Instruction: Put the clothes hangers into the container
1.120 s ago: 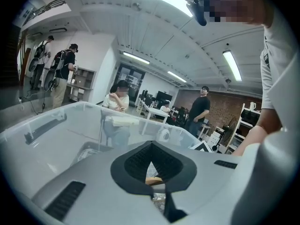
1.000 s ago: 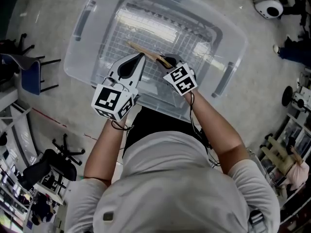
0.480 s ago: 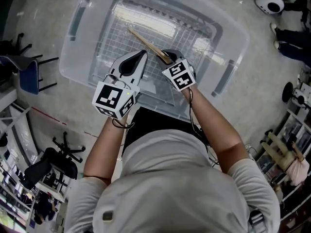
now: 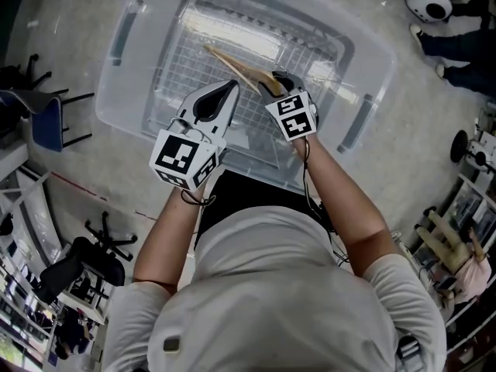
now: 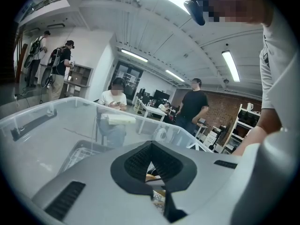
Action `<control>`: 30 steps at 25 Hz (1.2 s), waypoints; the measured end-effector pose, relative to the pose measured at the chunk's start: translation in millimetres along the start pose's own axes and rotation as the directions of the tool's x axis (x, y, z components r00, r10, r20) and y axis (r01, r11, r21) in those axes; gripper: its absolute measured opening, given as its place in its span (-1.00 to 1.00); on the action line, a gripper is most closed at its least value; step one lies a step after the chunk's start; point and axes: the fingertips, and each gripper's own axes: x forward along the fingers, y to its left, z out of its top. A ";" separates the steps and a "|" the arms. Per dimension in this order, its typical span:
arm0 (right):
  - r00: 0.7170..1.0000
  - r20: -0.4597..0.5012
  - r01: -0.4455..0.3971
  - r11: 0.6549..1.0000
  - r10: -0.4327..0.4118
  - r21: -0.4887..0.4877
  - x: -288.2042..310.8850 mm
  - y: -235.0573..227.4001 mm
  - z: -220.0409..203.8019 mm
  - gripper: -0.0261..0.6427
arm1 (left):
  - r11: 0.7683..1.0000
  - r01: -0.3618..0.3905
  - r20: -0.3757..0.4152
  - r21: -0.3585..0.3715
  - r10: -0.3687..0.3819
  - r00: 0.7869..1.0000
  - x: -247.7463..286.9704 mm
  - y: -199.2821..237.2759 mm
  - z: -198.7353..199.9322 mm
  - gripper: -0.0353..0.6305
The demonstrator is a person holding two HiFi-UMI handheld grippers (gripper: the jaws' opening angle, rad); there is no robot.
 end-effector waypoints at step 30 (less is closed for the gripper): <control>0.974 0.188 0.128 0.992 -0.128 0.012 -120.5 16.7 69.6 -0.39 | 0.994 0.030 0.067 0.107 -0.037 0.997 -65.7 -44.1 38.5 -0.84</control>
